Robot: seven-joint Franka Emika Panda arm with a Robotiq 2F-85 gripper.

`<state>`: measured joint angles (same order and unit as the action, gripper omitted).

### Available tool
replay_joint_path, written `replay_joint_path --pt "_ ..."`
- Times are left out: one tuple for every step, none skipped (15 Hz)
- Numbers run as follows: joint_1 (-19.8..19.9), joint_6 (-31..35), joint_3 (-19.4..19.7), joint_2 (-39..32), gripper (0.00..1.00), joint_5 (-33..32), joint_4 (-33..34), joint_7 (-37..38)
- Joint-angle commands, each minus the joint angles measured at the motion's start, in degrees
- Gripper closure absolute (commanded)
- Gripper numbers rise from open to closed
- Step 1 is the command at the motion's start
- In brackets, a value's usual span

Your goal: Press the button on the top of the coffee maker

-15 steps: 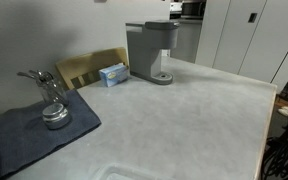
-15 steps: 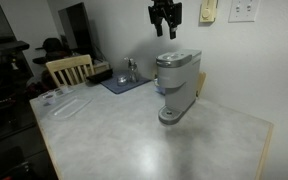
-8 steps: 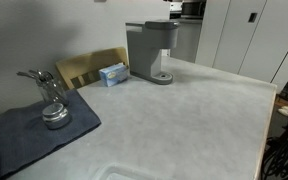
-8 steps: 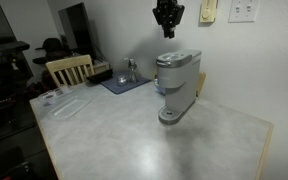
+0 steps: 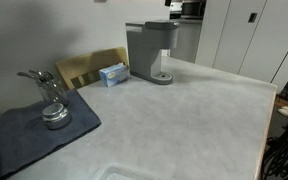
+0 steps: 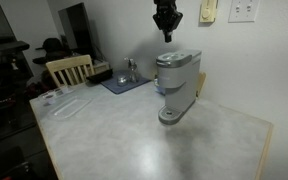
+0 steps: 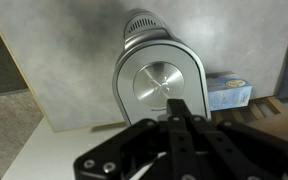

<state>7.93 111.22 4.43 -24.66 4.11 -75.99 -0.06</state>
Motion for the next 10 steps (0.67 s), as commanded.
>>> replay_joint_path --pt "-0.1 -0.4 0.2 0.6 1.0 -0.8 -2.1 -0.4" --pt "-0.1 -0.4 0.3 0.8 1.0 -1.0 -2.7 -0.3" --pt "-0.2 -0.4 0.4 0.9 1.0 -1.3 -3.4 -0.2" --pt "-0.2 -0.3 0.4 1.0 1.0 -1.6 -4.0 -0.2" --pt "-0.3 -0.4 0.5 1.1 1.0 -1.9 -4.5 -0.1" --pt "-0.3 -0.4 0.5 1.2 1.0 -2.2 -5.0 -0.1" --pt "-0.3 -0.3 0.5 1.3 1.0 -2.5 -5.4 0.0" --pt "-0.3 -0.3 0.6 1.3 1.0 -2.9 -5.9 0.1" --pt "-0.3 -0.1 0.5 1.4 1.0 -3.0 -6.3 0.1" --pt "-0.3 -0.1 0.5 1.4 1.0 -3.1 -6.7 0.1"
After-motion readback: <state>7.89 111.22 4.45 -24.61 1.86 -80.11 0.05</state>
